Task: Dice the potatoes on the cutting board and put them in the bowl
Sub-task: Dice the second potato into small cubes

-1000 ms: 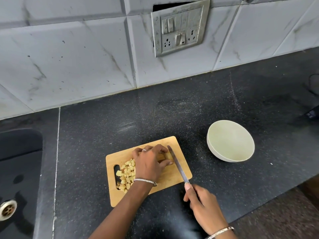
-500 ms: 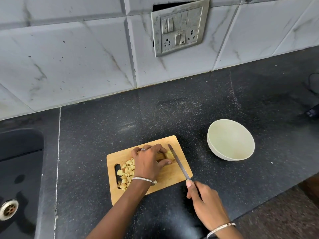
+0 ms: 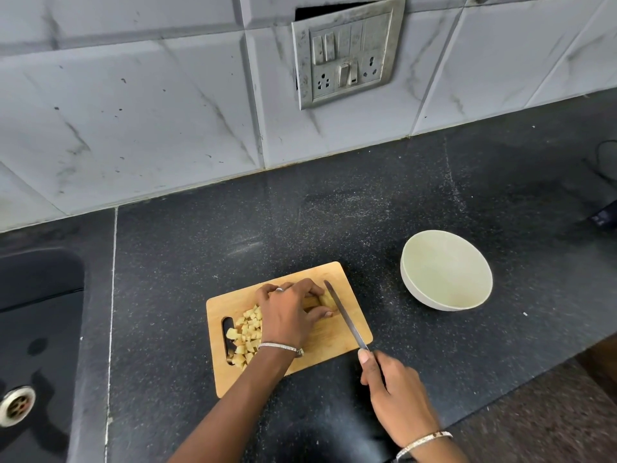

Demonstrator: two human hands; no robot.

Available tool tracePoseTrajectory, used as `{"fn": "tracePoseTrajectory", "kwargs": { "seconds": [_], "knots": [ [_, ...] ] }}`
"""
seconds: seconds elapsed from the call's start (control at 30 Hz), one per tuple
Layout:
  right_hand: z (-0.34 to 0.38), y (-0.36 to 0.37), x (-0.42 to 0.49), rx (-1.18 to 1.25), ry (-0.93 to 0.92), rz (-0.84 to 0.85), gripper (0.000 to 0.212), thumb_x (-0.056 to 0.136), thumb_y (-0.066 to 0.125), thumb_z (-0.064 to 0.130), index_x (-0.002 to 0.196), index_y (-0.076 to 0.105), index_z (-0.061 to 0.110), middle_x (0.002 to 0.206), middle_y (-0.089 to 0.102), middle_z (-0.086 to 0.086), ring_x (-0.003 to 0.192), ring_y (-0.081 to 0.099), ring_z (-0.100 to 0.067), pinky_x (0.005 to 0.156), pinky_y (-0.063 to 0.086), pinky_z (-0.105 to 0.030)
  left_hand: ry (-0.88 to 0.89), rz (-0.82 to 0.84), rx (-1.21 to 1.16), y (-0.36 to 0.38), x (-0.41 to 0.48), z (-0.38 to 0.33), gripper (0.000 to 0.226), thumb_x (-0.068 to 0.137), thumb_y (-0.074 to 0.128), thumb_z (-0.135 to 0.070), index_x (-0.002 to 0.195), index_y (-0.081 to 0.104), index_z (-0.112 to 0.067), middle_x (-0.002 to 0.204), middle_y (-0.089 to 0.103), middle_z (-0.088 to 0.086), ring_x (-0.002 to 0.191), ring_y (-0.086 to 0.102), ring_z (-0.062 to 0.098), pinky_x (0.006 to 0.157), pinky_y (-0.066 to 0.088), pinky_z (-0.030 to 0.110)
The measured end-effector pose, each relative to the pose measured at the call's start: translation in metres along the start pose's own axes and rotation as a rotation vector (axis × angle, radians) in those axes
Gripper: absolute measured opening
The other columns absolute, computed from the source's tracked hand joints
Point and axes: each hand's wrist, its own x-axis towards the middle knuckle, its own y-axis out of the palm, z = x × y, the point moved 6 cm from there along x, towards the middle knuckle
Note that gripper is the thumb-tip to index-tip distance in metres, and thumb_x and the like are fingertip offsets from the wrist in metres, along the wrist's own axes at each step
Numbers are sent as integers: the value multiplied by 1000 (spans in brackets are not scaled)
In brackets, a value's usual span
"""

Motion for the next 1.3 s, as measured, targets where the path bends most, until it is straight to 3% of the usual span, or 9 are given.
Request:
{"fn": "tracePoseTrajectory", "kwargs": {
  "seconds": [0.47, 0.7, 0.8, 0.97, 1.3],
  "knots": [
    [3, 1, -6, 7, -2, 30, 43, 99, 31, 50, 75, 57, 26, 59, 54, 11, 63, 56, -6, 67, 43, -29, -21, 12, -9, -1, -2, -1, 31, 68, 76, -53, 91, 62, -37, 89, 68, -24, 98, 58, 1, 93, 23, 36],
    [1, 5, -4, -1, -8, 26, 44, 99, 30, 52, 76, 57, 25, 66, 61, 9, 67, 59, -6, 70, 47, -30, -19, 23, -2, -5, -4, 1, 33, 68, 78, -53, 89, 57, -39, 92, 65, -26, 99, 55, 3, 93, 22, 35],
    [-2, 9, -2, -32, -16, 20, 48, 96, 26, 58, 76, 55, 25, 72, 64, 5, 71, 61, -10, 74, 49, -38, -28, 40, 39, -7, -4, 3, 33, 69, 76, -53, 91, 56, -40, 95, 64, -26, 103, 52, 4, 93, 23, 37],
    [-1, 18, -1, -76, -35, 6, 58, 89, 14, 69, 79, 51, 25, 72, 63, 3, 72, 62, -17, 72, 49, -42, -28, 54, 187, -15, -5, 6, 37, 68, 76, -55, 97, 62, -37, 95, 64, -22, 108, 49, 7, 82, 14, 32],
    [12, 21, -1, -79, -42, 10, 61, 85, 8, 70, 81, 50, 27, 77, 65, 4, 75, 62, -15, 72, 49, -40, -48, 93, 230, -16, -4, 6, 45, 70, 74, -56, 110, 63, -40, 93, 67, -21, 104, 46, 7, 76, 19, 33]
  ]
}}
